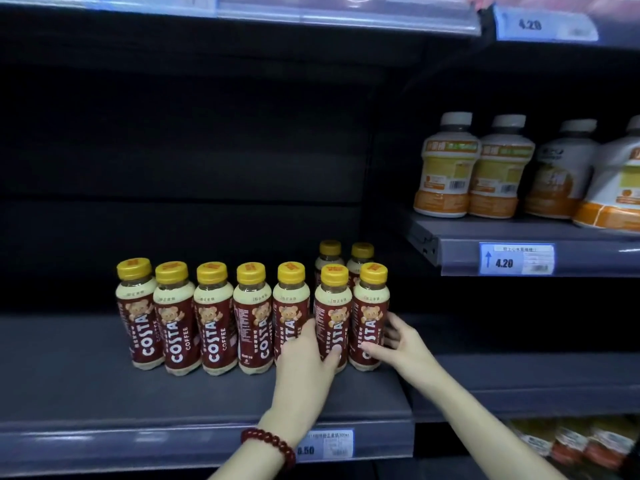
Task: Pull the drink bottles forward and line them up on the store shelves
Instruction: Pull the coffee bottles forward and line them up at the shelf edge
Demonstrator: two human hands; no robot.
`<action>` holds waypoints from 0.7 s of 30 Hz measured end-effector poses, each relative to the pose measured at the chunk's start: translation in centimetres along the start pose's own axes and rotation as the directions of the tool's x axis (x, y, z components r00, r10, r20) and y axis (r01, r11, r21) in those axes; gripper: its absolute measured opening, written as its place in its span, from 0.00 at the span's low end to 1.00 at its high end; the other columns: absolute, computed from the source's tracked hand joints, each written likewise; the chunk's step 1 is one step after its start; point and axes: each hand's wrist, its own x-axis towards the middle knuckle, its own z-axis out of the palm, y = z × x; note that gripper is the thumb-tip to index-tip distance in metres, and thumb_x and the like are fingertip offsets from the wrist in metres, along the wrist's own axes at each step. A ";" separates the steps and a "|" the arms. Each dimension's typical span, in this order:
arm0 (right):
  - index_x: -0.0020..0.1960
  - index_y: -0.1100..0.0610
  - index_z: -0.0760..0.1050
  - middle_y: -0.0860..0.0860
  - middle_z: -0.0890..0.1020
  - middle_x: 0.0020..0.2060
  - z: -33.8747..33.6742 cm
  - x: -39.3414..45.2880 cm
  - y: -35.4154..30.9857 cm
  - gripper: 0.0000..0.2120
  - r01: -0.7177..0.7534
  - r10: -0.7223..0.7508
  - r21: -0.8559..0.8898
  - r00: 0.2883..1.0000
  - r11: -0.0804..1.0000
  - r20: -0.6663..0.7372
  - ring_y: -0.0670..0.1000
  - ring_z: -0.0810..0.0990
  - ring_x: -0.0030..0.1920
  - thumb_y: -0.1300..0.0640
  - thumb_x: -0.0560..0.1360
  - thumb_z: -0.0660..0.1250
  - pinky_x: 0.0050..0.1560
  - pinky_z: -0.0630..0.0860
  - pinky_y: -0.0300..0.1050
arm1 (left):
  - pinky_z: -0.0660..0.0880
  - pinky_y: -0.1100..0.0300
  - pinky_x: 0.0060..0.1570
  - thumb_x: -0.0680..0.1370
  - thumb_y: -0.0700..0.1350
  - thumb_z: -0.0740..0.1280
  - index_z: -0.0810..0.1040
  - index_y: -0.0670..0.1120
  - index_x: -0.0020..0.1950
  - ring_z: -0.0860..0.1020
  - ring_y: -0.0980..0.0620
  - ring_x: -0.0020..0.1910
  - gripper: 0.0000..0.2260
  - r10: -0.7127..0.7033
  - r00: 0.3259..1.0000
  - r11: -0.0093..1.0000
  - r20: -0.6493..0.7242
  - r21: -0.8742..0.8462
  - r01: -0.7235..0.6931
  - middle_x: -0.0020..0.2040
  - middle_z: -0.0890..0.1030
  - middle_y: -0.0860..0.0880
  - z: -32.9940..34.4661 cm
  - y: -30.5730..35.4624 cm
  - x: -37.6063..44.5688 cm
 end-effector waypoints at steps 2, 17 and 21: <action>0.58 0.45 0.70 0.44 0.81 0.54 0.1 0.0 -0.1 0.25 0.013 -0.013 -0.012 1.000 1.000 0.004 0.42 0.81 0.53 0.65 0.69 0.75 0.49 0.77 0.32 | 0.78 0.58 0.51 0.75 0.50 0.70 0.73 0.47 0.62 0.81 0.51 0.50 0.18 -0.019 1.000 1.000 -0.024 0.023 0.019 0.51 0.82 0.50 0.4 0.4 0.2; 0.58 0.42 0.72 0.42 0.83 0.53 -0.3 -2.0 -0.4 0.24 0.060 -0.057 -0.118 0.998 0.991 0.036 0.40 0.82 0.54 0.58 0.68 0.77 0.53 0.77 0.36 | 0.80 0.55 0.44 0.75 0.53 0.69 0.76 0.45 0.61 0.80 0.55 0.40 0.18 0.001 0.996 0.998 -0.090 0.065 0.005 0.42 0.82 0.52 0.0 -0.1 0.4; 0.55 0.40 0.73 0.41 0.83 0.51 -0.5 -1.9 -0.2 0.21 0.058 -0.059 -0.124 0.998 0.991 -0.011 0.40 0.82 0.53 0.59 0.69 0.76 0.54 0.76 0.34 | 0.80 0.54 0.44 0.74 0.53 0.70 0.76 0.47 0.60 0.81 0.55 0.40 0.18 0.021 0.998 0.999 -0.058 0.049 -0.019 0.47 0.83 0.50 0.0 -0.5 0.3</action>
